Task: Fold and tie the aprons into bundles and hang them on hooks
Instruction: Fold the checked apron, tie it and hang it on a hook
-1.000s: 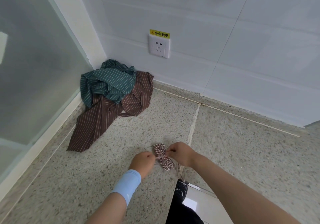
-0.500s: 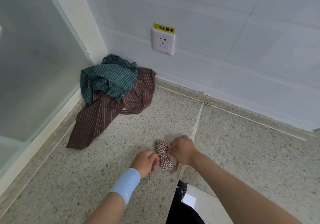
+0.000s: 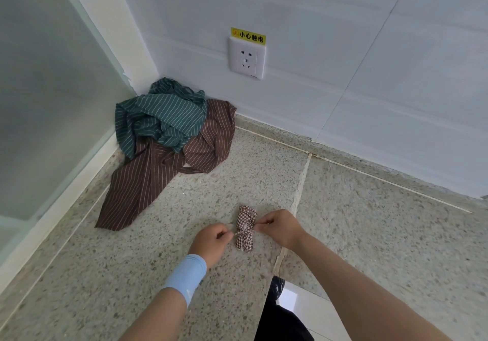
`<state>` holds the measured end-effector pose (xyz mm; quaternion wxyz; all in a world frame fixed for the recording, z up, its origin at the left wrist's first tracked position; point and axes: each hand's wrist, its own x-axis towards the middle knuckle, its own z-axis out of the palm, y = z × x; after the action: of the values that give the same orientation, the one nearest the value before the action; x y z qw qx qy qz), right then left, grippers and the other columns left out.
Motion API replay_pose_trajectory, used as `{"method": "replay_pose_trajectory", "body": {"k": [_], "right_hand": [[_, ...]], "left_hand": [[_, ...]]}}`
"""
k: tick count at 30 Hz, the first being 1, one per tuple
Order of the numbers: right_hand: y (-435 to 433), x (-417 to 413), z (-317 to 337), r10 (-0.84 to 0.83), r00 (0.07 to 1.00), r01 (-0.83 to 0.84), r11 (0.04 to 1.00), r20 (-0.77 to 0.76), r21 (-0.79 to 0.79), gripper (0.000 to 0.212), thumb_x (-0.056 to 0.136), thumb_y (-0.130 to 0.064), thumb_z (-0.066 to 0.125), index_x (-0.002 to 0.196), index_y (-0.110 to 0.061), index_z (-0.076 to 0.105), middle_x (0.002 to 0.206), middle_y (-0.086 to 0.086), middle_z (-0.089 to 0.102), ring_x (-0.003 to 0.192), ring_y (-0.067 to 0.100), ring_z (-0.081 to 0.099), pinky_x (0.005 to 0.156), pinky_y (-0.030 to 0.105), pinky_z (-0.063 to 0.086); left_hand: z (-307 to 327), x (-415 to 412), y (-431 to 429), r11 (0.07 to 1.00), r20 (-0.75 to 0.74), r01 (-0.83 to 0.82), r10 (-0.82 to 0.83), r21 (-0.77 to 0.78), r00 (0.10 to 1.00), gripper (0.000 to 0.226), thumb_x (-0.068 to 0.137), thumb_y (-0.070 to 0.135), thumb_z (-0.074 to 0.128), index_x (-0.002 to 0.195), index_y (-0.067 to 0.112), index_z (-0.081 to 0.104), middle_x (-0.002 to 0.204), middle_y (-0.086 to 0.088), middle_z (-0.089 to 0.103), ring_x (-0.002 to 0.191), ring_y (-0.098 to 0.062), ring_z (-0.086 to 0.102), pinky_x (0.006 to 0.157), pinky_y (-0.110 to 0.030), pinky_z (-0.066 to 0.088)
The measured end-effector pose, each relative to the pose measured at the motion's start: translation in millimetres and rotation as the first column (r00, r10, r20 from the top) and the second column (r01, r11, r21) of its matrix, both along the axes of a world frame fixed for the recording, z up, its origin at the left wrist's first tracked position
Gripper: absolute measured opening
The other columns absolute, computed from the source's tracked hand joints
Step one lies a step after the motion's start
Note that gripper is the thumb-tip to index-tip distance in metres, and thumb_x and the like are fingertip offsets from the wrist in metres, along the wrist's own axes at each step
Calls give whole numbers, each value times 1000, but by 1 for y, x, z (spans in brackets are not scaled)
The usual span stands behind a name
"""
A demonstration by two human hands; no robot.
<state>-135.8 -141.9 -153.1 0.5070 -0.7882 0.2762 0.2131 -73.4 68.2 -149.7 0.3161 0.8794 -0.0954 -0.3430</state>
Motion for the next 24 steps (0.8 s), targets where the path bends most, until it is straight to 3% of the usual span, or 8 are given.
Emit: {"method": "replay_pose_trajectory", "body": {"k": [3, 8, 12, 14, 17, 20, 22, 24], "right_hand": [[5, 5, 0, 3, 1000, -3, 1000, -12, 22, 13, 77, -36, 84, 89, -32, 81, 85, -12, 76, 84, 10, 69, 79, 24, 56], [-1, 4, 0, -153, 987, 154, 988, -57, 13, 13, 83, -31, 80, 79, -19, 81, 59, -7, 63, 48, 6, 46, 50, 21, 42], [1, 0, -3, -253, 959, 253, 967, -128, -11, 29, 78, -31, 83, 82, -3, 78, 65, 0, 59, 56, 12, 47, 47, 22, 40], [5, -1, -3, -242, 962, 240, 970, -124, -33, 27, 78, -29, 81, 81, -2, 77, 65, 0, 60, 57, 12, 49, 48, 21, 41], [8, -2, 1, -203, 975, 201, 979, -90, -36, 15, 80, -26, 79, 73, -13, 77, 65, -1, 67, 54, 8, 52, 48, 20, 43], [14, -4, 3, -116, 989, 114, 993, -91, -34, 12, 80, -26, 78, 77, -14, 79, 69, -1, 69, 56, 7, 55, 53, 23, 47], [17, -6, 8, -54, 994, 48, 997, -99, -67, 7, 83, -24, 74, 80, -19, 78, 71, -7, 68, 60, 4, 57, 57, 21, 49], [19, -9, 13, -51, 996, 46, 996, -69, -72, 11, 85, -18, 69, 89, -23, 78, 78, -10, 69, 67, 2, 60, 61, 19, 50]], "left_hand": [[4, 3, -7, 999, 16, 35, -35, -6, 999, 28, 100, 22, 50, 72, 16, 47, 64, 2, 43, 56, -11, 37, 53, -27, 30], [2, 7, 4, 999, 55, 33, -35, 29, 998, 33, 99, 29, 50, 67, 23, 42, 56, 6, 39, 52, -11, 35, 51, -27, 28], [-1, 5, 9, 1000, 31, 7, -7, 9, 1000, 32, 99, 28, 50, 69, 22, 43, 58, 6, 39, 55, -11, 35, 54, -27, 32], [3, 4, 12, 993, 102, 111, -114, 31, 988, 29, 99, 27, 50, 71, 23, 44, 65, 7, 44, 61, -11, 40, 57, -31, 39], [7, -1, 14, 912, 441, 401, -396, 86, 805, 18, 97, 24, 52, 80, 20, 52, 105, 7, 51, 100, -10, 46, 83, -24, 47], [10, -9, 7, 811, 520, 585, -507, 17, 687, 26, 99, 32, 39, 94, 17, 61, 131, 5, 52, 124, -11, 41, 105, -23, 36], [7, -11, 1, 806, 406, 592, -534, -21, 742, 41, 100, 39, 30, 109, 14, 62, 126, 3, 58, 119, -11, 47, 104, -23, 39], [6, -10, -2, 871, 325, 488, -444, -62, 835, 31, 102, 34, 39, 109, 16, 63, 111, 3, 62, 104, -9, 52, 92, -28, 46]]}}
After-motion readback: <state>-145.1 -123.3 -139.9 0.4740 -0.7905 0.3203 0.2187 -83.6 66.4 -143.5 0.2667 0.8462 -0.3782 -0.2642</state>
